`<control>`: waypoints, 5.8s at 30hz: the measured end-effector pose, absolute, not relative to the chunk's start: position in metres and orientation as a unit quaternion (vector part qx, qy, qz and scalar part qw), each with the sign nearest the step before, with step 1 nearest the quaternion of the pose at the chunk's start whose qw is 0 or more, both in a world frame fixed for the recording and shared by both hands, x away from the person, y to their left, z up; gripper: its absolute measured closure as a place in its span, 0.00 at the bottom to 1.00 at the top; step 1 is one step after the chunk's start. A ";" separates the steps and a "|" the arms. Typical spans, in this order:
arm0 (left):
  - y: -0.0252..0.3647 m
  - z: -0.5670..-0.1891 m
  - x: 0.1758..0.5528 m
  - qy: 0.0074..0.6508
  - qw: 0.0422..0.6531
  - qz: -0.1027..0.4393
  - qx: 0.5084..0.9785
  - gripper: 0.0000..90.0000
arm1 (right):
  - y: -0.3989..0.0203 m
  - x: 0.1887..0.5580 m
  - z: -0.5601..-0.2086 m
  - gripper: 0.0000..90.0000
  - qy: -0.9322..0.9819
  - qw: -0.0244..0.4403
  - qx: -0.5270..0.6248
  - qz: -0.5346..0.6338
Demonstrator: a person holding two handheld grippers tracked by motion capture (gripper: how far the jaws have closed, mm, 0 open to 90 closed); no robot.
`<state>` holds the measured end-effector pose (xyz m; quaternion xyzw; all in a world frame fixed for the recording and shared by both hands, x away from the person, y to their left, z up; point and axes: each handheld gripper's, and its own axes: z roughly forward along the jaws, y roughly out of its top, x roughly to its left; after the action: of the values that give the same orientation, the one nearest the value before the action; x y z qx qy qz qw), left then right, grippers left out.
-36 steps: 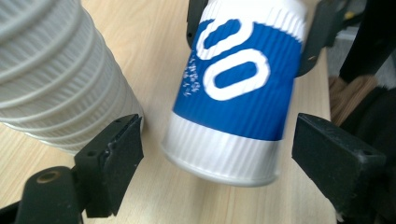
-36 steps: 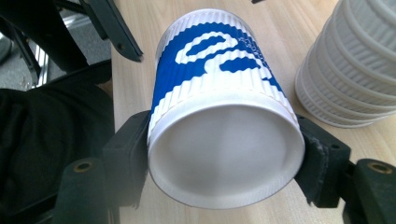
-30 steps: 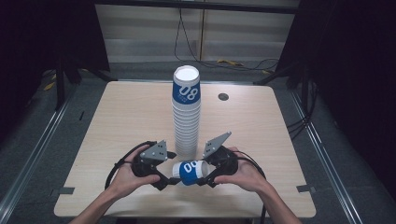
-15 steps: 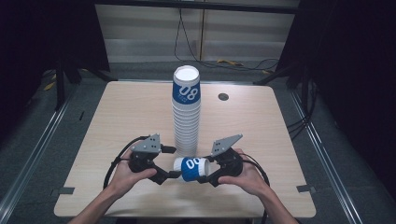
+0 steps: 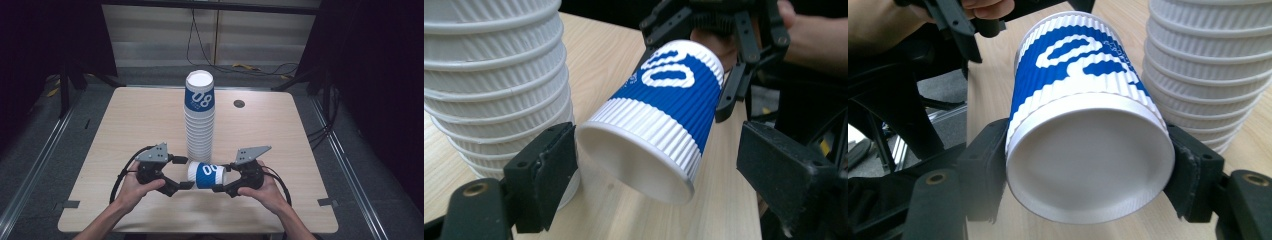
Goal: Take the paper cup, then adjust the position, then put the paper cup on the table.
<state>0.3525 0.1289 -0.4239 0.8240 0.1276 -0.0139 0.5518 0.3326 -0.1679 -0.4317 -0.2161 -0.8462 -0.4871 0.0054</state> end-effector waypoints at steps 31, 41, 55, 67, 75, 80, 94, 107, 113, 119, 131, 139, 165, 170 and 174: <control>0.130 -0.427 0.351 0.120 0.595 -0.042 0.794 0.16 | -0.166 0.326 -0.435 0.33 -0.794 0.032 -0.184 -0.578; 0.126 -0.431 0.351 0.127 0.597 -0.051 0.790 0.11 | -0.164 0.325 -0.434 0.33 -0.785 0.031 -0.178 -0.593; 0.122 -0.435 0.350 0.124 0.605 -0.056 0.785 0.12 | -0.164 0.326 -0.434 0.33 -0.777 0.025 -0.178 -0.603; 0.127 -0.431 0.352 0.099 0.601 -0.064 0.790 0.17 | -0.164 0.326 -0.435 0.33 -0.787 0.036 -0.170 -0.592; 0.128 -0.430 0.352 0.099 0.600 -0.070 0.791 0.18 | -0.163 0.326 -0.435 0.33 -0.789 0.040 -0.165 -0.590; 0.131 -0.429 0.352 0.093 0.600 -0.070 0.791 0.19 | -0.160 0.327 -0.435 0.32 -0.797 0.054 -0.171 -0.577; 0.132 -0.427 0.351 0.091 0.590 -0.066 0.799 0.21 | -0.159 0.325 -0.435 0.22 -0.812 0.052 -0.184 -0.551; 0.138 -0.418 0.351 0.102 0.578 -0.048 0.808 0.21 | -0.165 0.324 -0.432 0.18 -0.818 0.037 -0.205 -0.536; 0.142 -0.417 0.350 0.109 0.571 -0.038 0.813 0.21 | -0.170 0.322 -0.432 0.18 -0.821 0.029 -0.213 -0.528; 0.146 -0.416 0.351 0.122 0.555 -0.030 0.822 0.21 | -0.181 0.319 -0.436 0.18 -0.822 0.025 -0.228 -0.521; 0.158 -0.416 0.355 0.134 0.524 -0.023 0.841 0.21 | -0.197 0.322 -0.439 0.20 -0.814 -0.009 -0.270 -0.514; 0.178 -0.410 0.359 0.164 0.504 0.000 0.848 0.21 | -0.206 0.322 -0.440 0.20 -0.802 -0.029 -0.291 -0.521; 0.227 -0.373 0.380 0.277 0.455 0.111 0.839 0.20 | -0.226 0.319 -0.444 0.22 -0.779 -0.080 -0.334 -0.524; 0.227 -0.380 0.387 0.298 0.432 0.113 0.843 0.20 | -0.228 0.317 -0.443 0.22 -0.778 -0.081 -0.337 -0.524; 0.226 -0.387 0.393 0.309 0.409 0.114 0.851 0.20 | -0.227 0.315 -0.442 0.22 -0.779 -0.082 -0.336 -0.523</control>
<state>0.3925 0.2263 -0.3866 0.8512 0.3091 0.1135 0.4086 0.3152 -0.2268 -0.4418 -0.3362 -0.7787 -0.5233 -0.0821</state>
